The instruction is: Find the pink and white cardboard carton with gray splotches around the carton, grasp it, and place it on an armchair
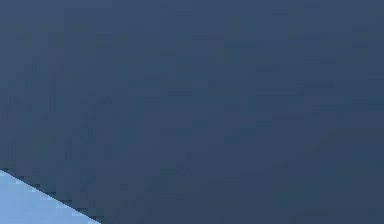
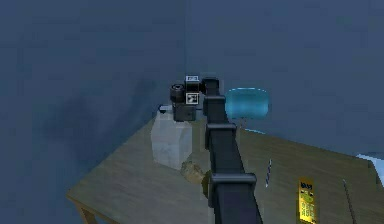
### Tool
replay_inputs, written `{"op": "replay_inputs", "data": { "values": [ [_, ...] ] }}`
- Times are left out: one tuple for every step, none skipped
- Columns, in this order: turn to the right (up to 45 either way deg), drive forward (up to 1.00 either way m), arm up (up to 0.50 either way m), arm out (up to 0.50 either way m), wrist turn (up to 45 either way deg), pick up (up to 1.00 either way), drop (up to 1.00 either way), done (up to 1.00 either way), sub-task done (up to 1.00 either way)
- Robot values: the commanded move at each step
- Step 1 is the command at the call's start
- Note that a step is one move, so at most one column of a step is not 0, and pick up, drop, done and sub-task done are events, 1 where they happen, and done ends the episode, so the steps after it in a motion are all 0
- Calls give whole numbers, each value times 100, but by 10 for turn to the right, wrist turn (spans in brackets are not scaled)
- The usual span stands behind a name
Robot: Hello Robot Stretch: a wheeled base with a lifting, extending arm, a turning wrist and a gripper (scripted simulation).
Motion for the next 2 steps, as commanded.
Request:
{"op": "replay_inputs", "data": {
  "values": [
    [0, 0, -30, 0, 0, 0, 0, 0, 0],
    [0, 0, 0, 0, 0, 100, 0, 0, 0]
  ]
}}
